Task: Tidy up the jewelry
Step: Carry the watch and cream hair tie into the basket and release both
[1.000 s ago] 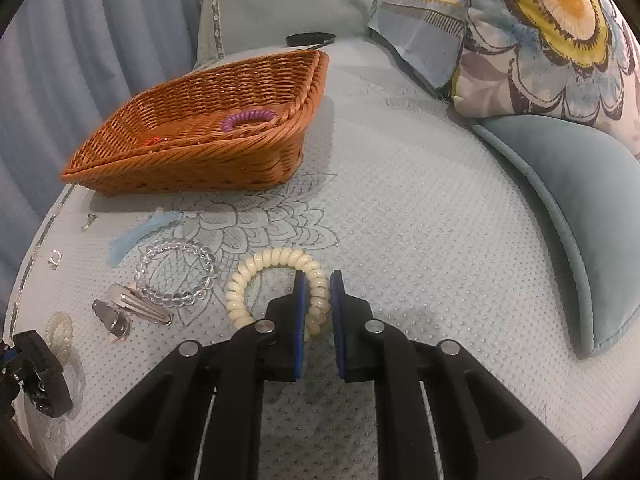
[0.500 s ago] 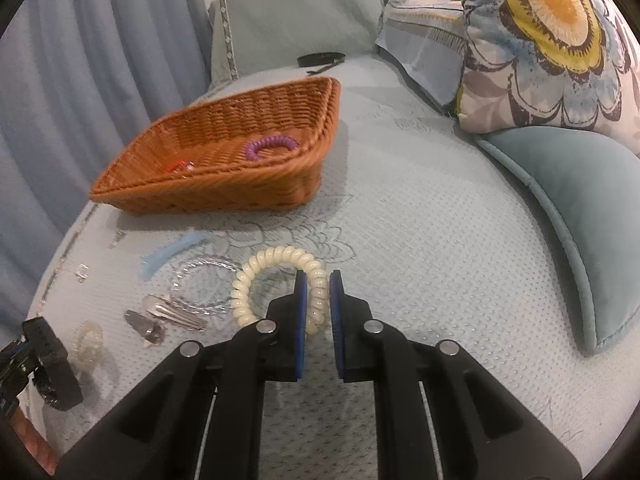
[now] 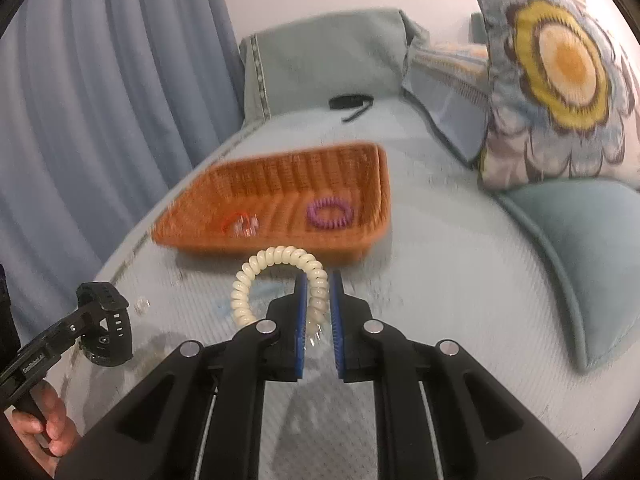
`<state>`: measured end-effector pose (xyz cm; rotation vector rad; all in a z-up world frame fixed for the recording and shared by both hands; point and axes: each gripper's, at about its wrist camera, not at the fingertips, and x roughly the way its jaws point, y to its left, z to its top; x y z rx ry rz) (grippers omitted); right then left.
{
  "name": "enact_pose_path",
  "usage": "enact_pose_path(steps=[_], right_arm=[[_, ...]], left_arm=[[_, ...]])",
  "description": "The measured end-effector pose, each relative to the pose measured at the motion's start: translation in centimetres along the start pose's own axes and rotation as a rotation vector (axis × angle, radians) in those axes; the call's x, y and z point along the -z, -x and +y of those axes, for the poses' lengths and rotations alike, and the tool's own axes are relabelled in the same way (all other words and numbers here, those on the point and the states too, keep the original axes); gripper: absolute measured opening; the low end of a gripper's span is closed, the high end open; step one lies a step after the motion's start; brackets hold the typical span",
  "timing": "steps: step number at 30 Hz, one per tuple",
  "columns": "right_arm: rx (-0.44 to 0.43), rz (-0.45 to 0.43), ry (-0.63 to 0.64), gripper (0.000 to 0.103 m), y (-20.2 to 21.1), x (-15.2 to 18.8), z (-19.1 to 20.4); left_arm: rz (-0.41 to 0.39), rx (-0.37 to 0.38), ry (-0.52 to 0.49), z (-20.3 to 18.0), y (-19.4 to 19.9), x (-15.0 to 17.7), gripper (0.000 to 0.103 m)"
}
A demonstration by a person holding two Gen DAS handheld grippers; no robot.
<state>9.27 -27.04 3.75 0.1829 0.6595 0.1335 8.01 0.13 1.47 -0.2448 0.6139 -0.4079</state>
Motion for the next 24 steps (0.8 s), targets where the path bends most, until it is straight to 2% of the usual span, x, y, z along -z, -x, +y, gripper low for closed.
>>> enact_pose_path(steps=[5, 11, 18, 24], right_arm=[[0.042, -0.023, 0.046, 0.009, -2.4, -4.7, 1.8], [0.097, 0.033, 0.054, 0.009, -8.4, -7.8, 2.1], [0.132, 0.148, 0.029, 0.009, -14.2, -7.6, 1.1], [0.138, 0.187, 0.025, 0.009, -15.6, -6.9, 0.6]], left_arm=[[-0.026, -0.003, 0.002, 0.0, -2.6, -5.2, 0.012], [-0.006, -0.047, 0.0, 0.7, -8.9, -10.0, 0.012], [0.072, -0.109, -0.018, 1.6, -15.0, -10.6, 0.012], [0.114, -0.135, -0.031, 2.1, -16.9, -9.6, 0.012]])
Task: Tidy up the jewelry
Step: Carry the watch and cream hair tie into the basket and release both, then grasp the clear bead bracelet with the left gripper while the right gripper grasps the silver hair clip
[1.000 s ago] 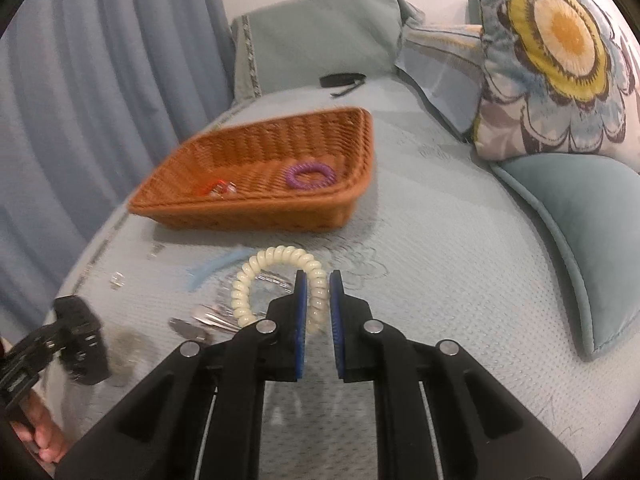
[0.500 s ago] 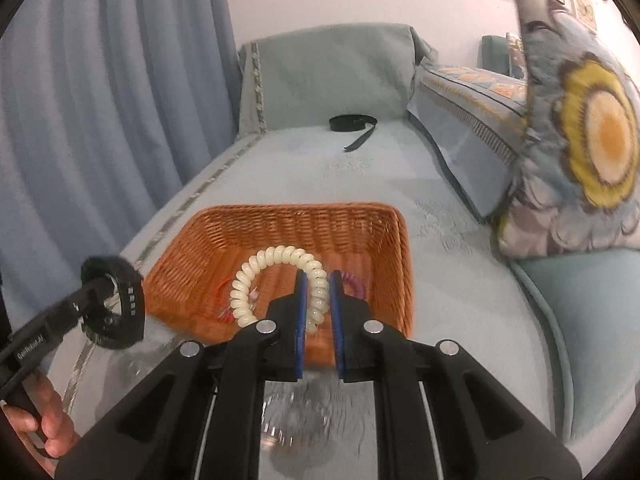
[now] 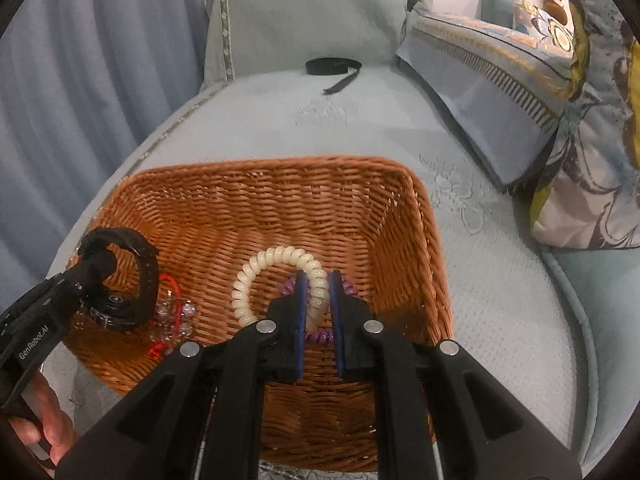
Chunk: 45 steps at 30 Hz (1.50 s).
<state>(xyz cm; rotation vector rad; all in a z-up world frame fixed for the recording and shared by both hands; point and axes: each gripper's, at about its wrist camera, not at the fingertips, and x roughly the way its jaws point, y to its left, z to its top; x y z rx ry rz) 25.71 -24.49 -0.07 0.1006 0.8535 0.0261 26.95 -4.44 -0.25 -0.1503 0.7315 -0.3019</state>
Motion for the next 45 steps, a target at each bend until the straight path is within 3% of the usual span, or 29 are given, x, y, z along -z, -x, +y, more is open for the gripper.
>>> enact_pose_path(steps=[7, 9, 10, 20, 27, 33, 41, 45], right_arm=[[-0.079, 0.018, -0.075, 0.017, 0.4, 0.4, -1.1], [-0.086, 0.006, -0.08, 0.021, 1.4, 0.6, -1.2], [-0.089, 0.0, -0.077, 0.022, 1.9, 0.7, -1.2], [-0.165, -0.096, -0.024, 0.022, 10.3, 4.7, -0.7], [-0.209, -0.095, 0.003, 0.022, 13.0, 10.9, -0.4], [-0.243, -0.046, 0.002, 0.022, 11.4, 13.8, -0.8], [-0.274, 0.088, 0.059, 0.022, 7.5, 15.6, -0.4], [-0.269, 0.091, 0.103, 0.034, 7.2, 15.2, 0.3]], left_arm=[[0.017, 0.023, -0.014, -0.1, 0.8, 0.9, 0.023], [0.008, 0.049, -0.015, -0.1, 2.2, 1.3, 0.035], [-0.007, 0.057, -0.017, -0.2, 3.0, 1.5, 0.046], [-0.11, 0.118, -0.027, -1.1, 13.1, 2.9, 0.05], [-0.1, 0.114, -0.003, 0.2, 18.0, 8.5, 0.05], [-0.041, 0.118, 0.06, 2.3, 17.7, 13.6, 0.05], [0.077, 0.142, 0.132, 4.3, 13.3, 16.4, 0.05], [0.09, 0.15, 0.149, 4.6, 12.6, 16.5, 0.05]])
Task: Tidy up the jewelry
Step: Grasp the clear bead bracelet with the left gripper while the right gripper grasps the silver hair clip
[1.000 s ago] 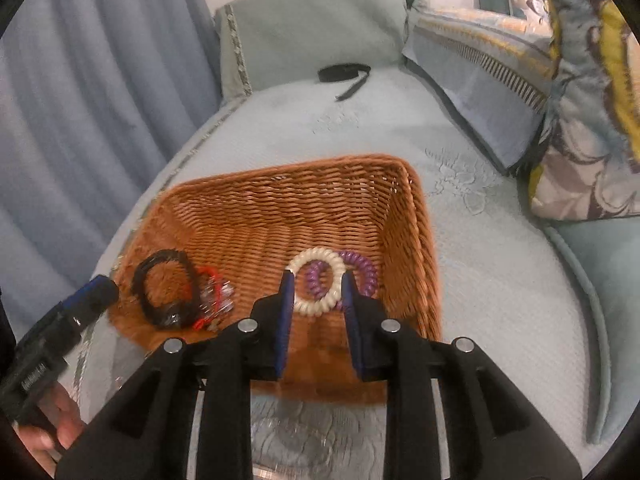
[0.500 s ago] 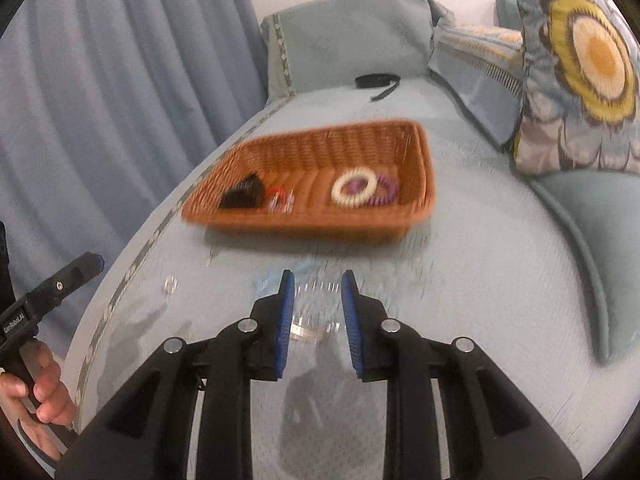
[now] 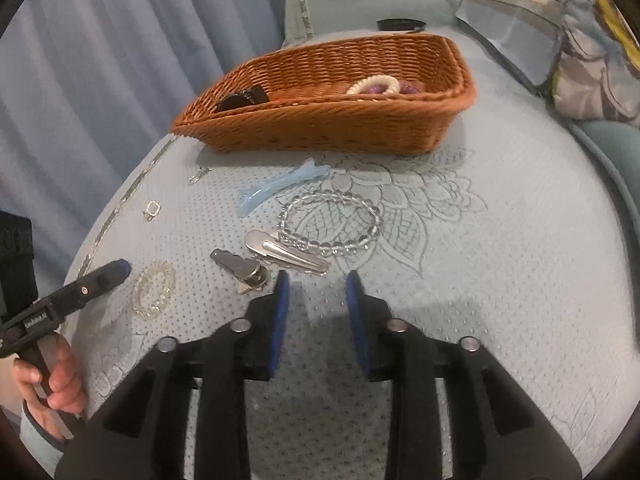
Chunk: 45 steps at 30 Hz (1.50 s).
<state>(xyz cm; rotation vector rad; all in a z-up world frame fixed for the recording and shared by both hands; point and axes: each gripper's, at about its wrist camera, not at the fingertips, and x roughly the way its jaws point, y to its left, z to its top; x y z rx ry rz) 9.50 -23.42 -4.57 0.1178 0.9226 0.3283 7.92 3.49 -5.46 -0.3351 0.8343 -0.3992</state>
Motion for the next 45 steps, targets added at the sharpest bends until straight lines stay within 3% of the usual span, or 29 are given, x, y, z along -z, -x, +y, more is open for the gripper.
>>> enact_pose_path(steps=[10, 19, 24, 27, 32, 38, 45], right_arm=[[0.086, 0.051, 0.245, 0.037, -2.0, -1.0, 2.6], [0.093, 0.049, 0.315, 0.035, -2.6, -1.3, 3.7], [0.07, 0.047, 0.287, 0.018, -1.5, -0.1, 3.9], [0.083, 0.03, 0.25, 0.009, -0.7, 1.2, 4.3], [0.12, 0.008, 0.214, 0.008, 0.3, 2.7, 5.0], [0.071, 0.004, 0.12, 0.009, 0.2, 1.9, 3.7], [0.081, 0.018, 0.108, 0.01, -1.0, 0.2, 3.7]], left_arm=[[0.014, -0.04, -0.048, -0.8, -0.4, 0.2, 0.05], [0.035, -0.082, -0.114, -1.5, -0.9, 0.3, 0.05], [0.066, -0.135, -0.224, -2.4, -0.8, 0.8, 0.05], [0.072, -0.126, -0.228, -2.2, -0.6, 0.9, 0.049], [0.086, -0.103, -0.24, -1.8, -0.1, 0.9, 0.047], [0.078, -0.071, -0.208, -1.4, -0.1, 0.7, 0.047], [0.073, -0.091, -0.22, -2.1, -0.6, 0.7, 0.047]])
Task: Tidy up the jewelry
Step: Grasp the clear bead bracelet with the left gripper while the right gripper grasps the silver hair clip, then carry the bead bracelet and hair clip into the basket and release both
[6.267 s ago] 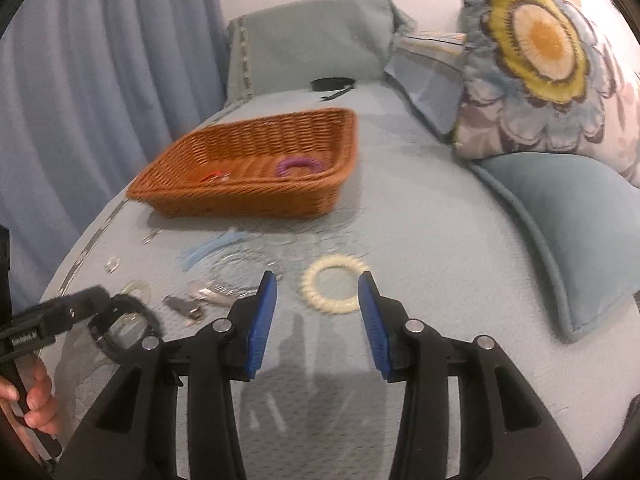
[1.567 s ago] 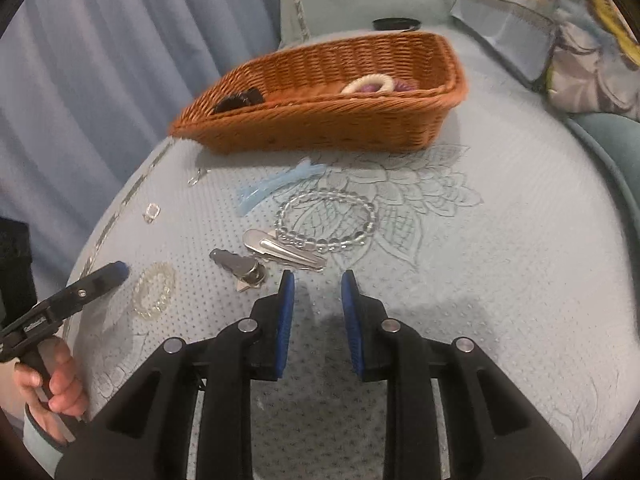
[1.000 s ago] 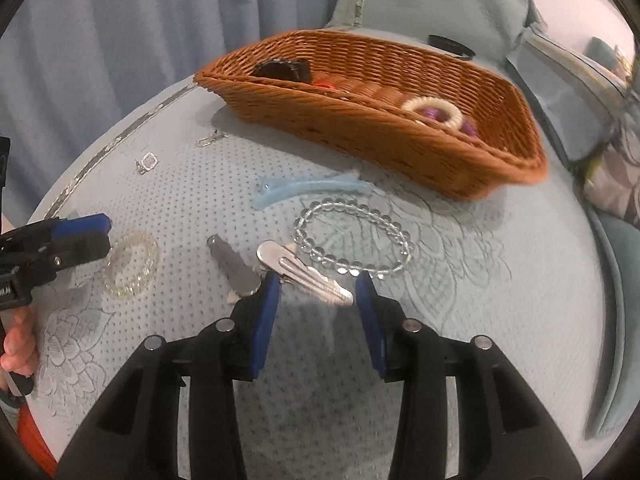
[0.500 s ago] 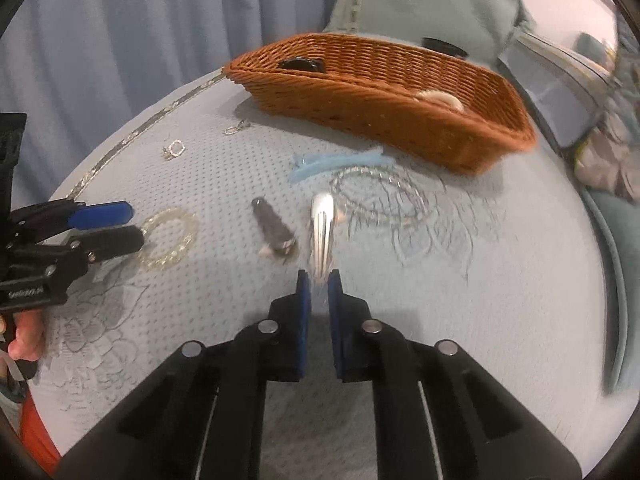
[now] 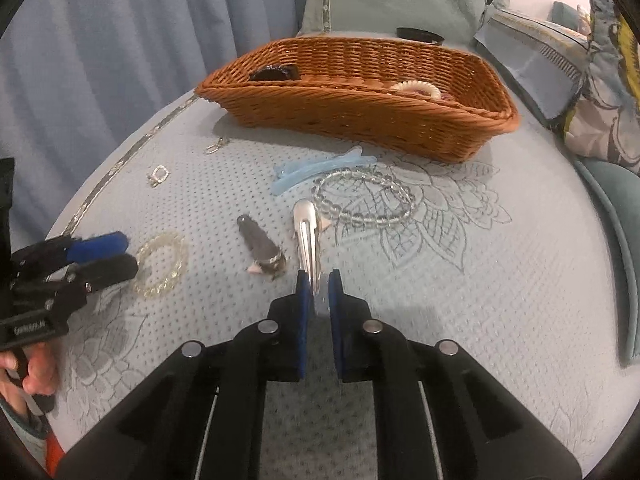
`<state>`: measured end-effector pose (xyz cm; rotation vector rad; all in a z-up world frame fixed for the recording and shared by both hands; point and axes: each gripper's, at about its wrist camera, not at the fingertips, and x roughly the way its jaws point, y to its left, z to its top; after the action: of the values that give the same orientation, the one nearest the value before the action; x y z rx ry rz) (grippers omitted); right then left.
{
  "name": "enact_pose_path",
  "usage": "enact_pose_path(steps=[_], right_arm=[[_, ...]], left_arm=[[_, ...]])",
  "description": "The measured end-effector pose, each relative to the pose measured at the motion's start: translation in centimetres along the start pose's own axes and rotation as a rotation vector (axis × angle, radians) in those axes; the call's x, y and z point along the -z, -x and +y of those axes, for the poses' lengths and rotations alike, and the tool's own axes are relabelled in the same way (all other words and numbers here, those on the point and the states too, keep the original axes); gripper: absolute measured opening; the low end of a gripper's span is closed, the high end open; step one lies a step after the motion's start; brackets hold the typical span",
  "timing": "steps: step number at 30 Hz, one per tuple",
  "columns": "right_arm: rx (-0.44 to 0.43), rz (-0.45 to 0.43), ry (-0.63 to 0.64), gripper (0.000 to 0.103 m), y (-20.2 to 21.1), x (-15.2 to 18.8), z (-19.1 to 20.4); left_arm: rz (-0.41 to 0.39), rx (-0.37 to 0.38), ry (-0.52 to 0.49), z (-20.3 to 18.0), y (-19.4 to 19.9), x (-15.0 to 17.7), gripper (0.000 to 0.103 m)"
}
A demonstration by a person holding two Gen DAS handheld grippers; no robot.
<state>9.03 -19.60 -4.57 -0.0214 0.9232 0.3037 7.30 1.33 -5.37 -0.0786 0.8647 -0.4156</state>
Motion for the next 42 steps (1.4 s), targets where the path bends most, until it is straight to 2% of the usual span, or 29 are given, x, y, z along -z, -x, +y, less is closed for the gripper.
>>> enact_pose_path(steps=[5, 15, 16, 18, 21, 27, 29, 30, 42], right_arm=[[-0.013, 0.006, 0.003, 0.03, -0.4, -0.7, 0.0], [0.065, 0.011, 0.074, 0.029, -2.3, -2.2, 2.0], [0.072, 0.006, 0.081, 0.028, -2.3, -2.1, 2.1], [0.059, 0.002, 0.085, 0.014, -2.1, -1.9, 2.1], [0.043, -0.004, 0.066, 0.012, -1.1, -0.8, 1.6], [0.021, -0.04, 0.008, 0.012, 1.6, 2.2, 0.0], [0.02, -0.051, 0.007, 0.012, 2.0, 2.5, -0.1], [0.015, -0.059, 0.006, 0.012, 2.2, 2.5, -0.1], [-0.006, -0.101, -0.028, 0.012, 3.1, 2.4, -0.6]], left_arm=[[0.003, 0.004, 0.001, 0.1, -0.1, -0.1, 0.047], [0.004, -0.026, -0.024, -0.4, -0.4, -0.1, 0.047], [0.002, -0.034, -0.028, -0.6, -0.5, -0.1, 0.047], [-0.001, -0.067, -0.052, -1.2, -0.8, 0.0, 0.048], [-0.003, -0.12, -0.098, -2.1, -1.0, 0.2, 0.048], [-0.012, -0.157, -0.094, -1.9, -0.9, 0.2, 0.028], [-0.013, -0.155, -0.102, -2.0, -1.0, 0.2, 0.012], [-0.014, -0.158, -0.106, -2.0, -1.0, 0.2, 0.01], [-0.055, -0.129, -0.078, -1.9, -0.3, 0.2, 0.007]])
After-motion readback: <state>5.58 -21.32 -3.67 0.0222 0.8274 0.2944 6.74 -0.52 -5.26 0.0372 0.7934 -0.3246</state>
